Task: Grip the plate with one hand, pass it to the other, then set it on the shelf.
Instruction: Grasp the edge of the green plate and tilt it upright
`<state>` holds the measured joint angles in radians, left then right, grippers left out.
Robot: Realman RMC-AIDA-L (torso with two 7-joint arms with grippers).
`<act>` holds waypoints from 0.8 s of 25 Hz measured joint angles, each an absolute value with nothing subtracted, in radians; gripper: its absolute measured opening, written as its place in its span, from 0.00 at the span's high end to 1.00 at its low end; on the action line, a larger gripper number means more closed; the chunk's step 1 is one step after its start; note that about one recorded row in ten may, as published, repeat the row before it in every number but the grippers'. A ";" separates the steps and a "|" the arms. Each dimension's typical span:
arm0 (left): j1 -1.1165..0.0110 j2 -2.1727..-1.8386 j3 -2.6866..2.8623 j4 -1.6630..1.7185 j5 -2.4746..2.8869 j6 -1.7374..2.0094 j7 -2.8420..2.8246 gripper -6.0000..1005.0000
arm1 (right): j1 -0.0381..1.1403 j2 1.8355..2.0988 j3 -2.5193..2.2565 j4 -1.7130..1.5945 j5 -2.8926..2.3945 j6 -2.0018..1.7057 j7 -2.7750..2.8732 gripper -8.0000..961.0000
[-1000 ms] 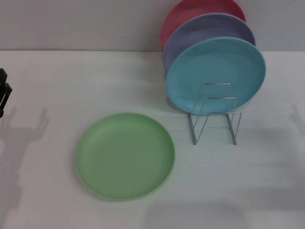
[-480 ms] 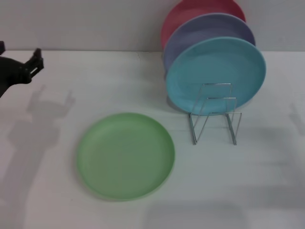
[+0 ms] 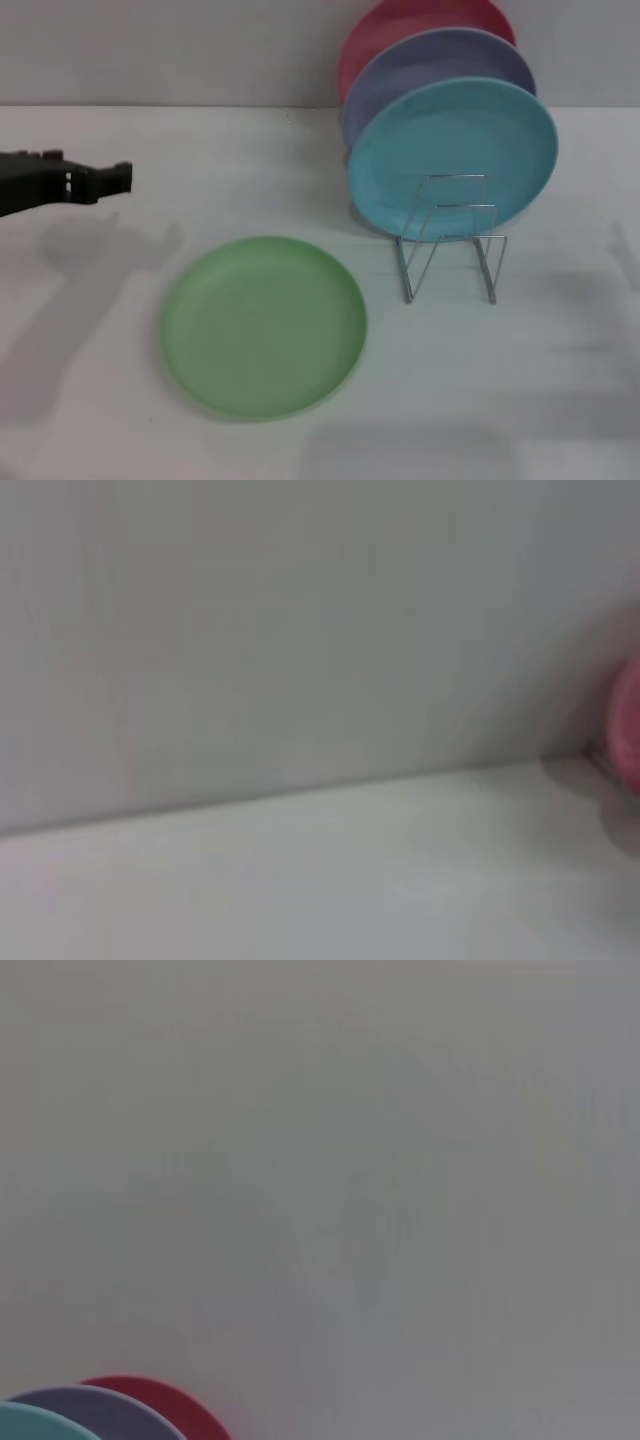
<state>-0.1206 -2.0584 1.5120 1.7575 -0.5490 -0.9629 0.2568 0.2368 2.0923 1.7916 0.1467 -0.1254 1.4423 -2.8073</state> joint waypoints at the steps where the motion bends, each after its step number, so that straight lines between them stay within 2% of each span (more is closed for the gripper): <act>1: -0.137 -2.058 1.483 1.747 -0.577 -1.012 0.270 0.19 | 0.236 2.092 1.792 0.146 -0.125 1.442 -2.805 0.14; 20: -0.155 -2.066 1.532 1.562 -0.606 -1.076 0.337 0.19 | 0.244 2.092 1.799 0.141 -0.120 1.426 -2.779 0.14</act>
